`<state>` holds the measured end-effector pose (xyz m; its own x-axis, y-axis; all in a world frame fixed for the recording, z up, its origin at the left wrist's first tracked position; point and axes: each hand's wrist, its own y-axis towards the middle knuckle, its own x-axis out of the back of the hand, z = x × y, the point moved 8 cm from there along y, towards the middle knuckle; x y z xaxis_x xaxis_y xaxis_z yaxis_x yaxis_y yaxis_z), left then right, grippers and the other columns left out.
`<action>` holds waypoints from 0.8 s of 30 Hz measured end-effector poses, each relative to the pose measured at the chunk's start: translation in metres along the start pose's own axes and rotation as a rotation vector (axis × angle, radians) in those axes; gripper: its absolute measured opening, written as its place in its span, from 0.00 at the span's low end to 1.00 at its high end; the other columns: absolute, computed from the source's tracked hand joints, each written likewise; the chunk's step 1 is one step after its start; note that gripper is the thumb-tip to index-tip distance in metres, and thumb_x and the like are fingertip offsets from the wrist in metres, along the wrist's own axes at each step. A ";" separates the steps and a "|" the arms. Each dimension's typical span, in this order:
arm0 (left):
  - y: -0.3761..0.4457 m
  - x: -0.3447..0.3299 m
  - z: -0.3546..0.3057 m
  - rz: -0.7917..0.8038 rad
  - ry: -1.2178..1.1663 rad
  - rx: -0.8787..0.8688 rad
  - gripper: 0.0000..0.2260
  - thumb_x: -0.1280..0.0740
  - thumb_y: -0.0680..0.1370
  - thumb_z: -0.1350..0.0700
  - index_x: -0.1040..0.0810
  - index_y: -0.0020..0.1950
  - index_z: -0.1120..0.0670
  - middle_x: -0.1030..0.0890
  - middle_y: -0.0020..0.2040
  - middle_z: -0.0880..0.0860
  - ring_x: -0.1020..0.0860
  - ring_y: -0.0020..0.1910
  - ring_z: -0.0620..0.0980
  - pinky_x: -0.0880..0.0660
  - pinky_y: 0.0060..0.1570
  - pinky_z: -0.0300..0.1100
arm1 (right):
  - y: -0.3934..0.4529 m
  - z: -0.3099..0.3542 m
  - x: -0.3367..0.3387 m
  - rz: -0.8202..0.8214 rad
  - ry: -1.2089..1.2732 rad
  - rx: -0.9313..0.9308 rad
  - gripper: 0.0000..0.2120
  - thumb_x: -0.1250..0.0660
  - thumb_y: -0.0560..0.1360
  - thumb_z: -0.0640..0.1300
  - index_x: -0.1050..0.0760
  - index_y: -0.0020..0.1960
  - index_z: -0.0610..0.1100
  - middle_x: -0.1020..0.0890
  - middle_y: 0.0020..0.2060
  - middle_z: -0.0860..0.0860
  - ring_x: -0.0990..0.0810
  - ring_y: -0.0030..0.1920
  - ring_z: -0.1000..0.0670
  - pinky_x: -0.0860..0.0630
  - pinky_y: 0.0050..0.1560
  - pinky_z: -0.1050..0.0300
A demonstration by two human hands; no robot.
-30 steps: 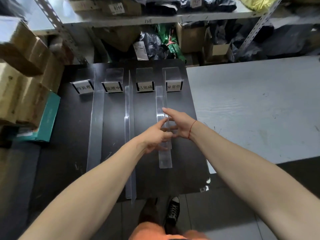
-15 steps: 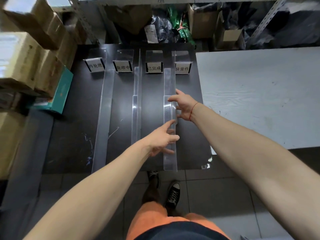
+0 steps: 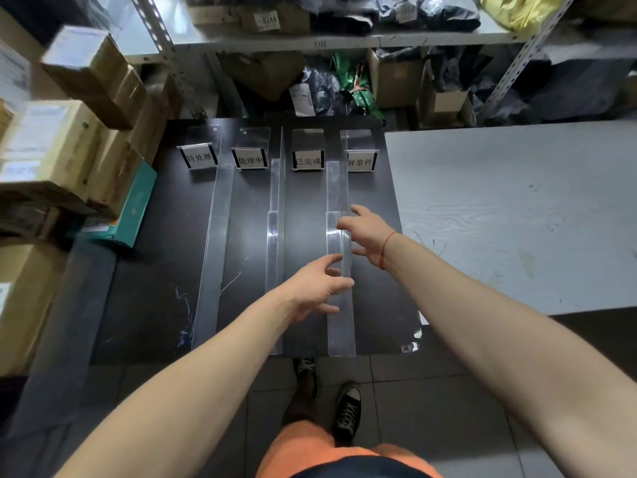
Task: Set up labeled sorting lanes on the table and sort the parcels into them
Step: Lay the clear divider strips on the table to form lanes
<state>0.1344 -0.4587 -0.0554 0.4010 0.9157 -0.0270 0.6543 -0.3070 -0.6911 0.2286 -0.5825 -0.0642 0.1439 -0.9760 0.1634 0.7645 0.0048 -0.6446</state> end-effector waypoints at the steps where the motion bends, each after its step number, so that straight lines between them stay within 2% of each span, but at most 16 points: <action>1: -0.006 0.004 -0.005 -0.017 -0.004 -0.016 0.30 0.29 0.82 0.56 0.35 0.83 0.47 0.27 0.75 0.53 0.22 0.67 0.54 0.16 0.59 0.55 | -0.008 0.003 0.002 -0.011 -0.024 0.010 0.38 0.34 0.78 0.44 0.44 0.85 0.51 0.29 0.74 0.47 0.26 0.68 0.45 0.25 0.70 0.42; 4: -0.030 0.021 -0.021 -0.097 -0.003 -0.071 0.23 0.31 0.83 0.56 0.28 0.78 0.49 0.23 0.70 0.52 0.19 0.63 0.51 0.16 0.58 0.52 | -0.035 0.017 0.009 -0.075 -0.091 0.094 0.34 0.34 0.79 0.44 0.41 0.83 0.47 0.28 0.72 0.46 0.26 0.67 0.45 0.26 0.71 0.42; 7: -0.057 0.042 -0.031 -0.196 -0.009 -0.137 0.17 0.32 0.84 0.58 0.23 0.73 0.51 0.20 0.67 0.52 0.17 0.61 0.51 0.17 0.61 0.52 | -0.064 0.031 0.010 -0.145 -0.082 0.204 0.26 0.35 0.80 0.43 0.30 0.77 0.47 0.22 0.63 0.47 0.21 0.61 0.46 0.22 0.66 0.46; 10: -0.088 0.067 -0.034 -0.304 -0.014 -0.215 0.13 0.34 0.84 0.61 0.20 0.68 0.55 0.18 0.65 0.57 0.16 0.58 0.53 0.17 0.52 0.43 | -0.090 0.040 -0.010 -0.100 -0.045 0.291 0.14 0.37 0.80 0.38 0.19 0.63 0.46 0.17 0.51 0.48 0.19 0.50 0.49 0.19 0.48 0.56; 11: -0.100 0.078 -0.033 -0.344 -0.014 -0.241 0.12 0.34 0.84 0.63 0.19 0.67 0.57 0.17 0.63 0.58 0.16 0.55 0.52 0.18 0.49 0.41 | -0.097 0.042 -0.021 -0.059 -0.033 0.306 0.13 0.37 0.80 0.36 0.17 0.59 0.44 0.17 0.48 0.46 0.19 0.46 0.50 0.21 0.42 0.60; 13: -0.125 0.100 -0.025 -0.412 0.026 -0.282 0.12 0.34 0.83 0.64 0.17 0.64 0.56 0.15 0.59 0.57 0.15 0.52 0.51 0.18 0.46 0.39 | -0.113 0.047 -0.046 0.010 -0.032 0.318 0.13 0.38 0.80 0.34 0.16 0.57 0.41 0.16 0.45 0.44 0.20 0.43 0.50 0.23 0.36 0.63; 15: -0.147 0.127 -0.008 -0.466 0.109 -0.301 0.12 0.31 0.81 0.62 0.13 0.58 0.50 0.13 0.53 0.52 0.14 0.52 0.51 0.17 0.46 0.39 | -0.126 0.050 -0.075 0.061 -0.055 0.323 0.13 0.38 0.80 0.34 0.16 0.58 0.39 0.15 0.46 0.42 0.19 0.43 0.49 0.23 0.37 0.62; 19: -0.185 0.198 0.034 -0.566 0.198 -0.323 0.10 0.30 0.81 0.58 0.12 0.54 0.45 0.12 0.47 0.46 0.13 0.51 0.49 0.16 0.55 0.49 | -0.136 0.048 -0.150 0.138 -0.068 0.303 0.11 0.36 0.80 0.35 0.16 0.56 0.41 0.14 0.47 0.43 0.17 0.43 0.50 0.23 0.42 0.59; 20: -0.197 0.218 0.042 -0.596 0.225 -0.336 0.10 0.30 0.81 0.57 0.12 0.55 0.45 0.12 0.47 0.44 0.14 0.51 0.46 0.17 0.56 0.47 | -0.138 0.046 -0.172 0.158 -0.068 0.299 0.11 0.36 0.81 0.35 0.16 0.56 0.41 0.14 0.46 0.44 0.17 0.43 0.50 0.23 0.42 0.59; 22: -0.221 0.259 0.059 -0.675 0.301 -0.344 0.09 0.30 0.81 0.56 0.12 0.57 0.45 0.13 0.49 0.40 0.16 0.51 0.40 0.21 0.56 0.37 | -0.141 0.041 -0.215 0.174 -0.062 0.271 0.11 0.36 0.81 0.34 0.16 0.56 0.40 0.14 0.46 0.44 0.18 0.43 0.49 0.23 0.42 0.58; 24: -0.247 0.299 0.075 -0.782 0.395 -0.345 0.10 0.31 0.82 0.56 0.13 0.59 0.46 0.14 0.52 0.41 0.17 0.52 0.40 0.26 0.54 0.32 | -0.144 0.035 -0.260 0.183 -0.047 0.227 0.11 0.37 0.82 0.33 0.17 0.57 0.38 0.15 0.45 0.44 0.19 0.43 0.49 0.25 0.41 0.58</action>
<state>0.0450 -0.0895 0.0530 -0.0857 0.7594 0.6449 0.9583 0.2400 -0.1553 0.1028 -0.3215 0.0122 0.3168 -0.9434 0.0978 0.8438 0.2332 -0.4834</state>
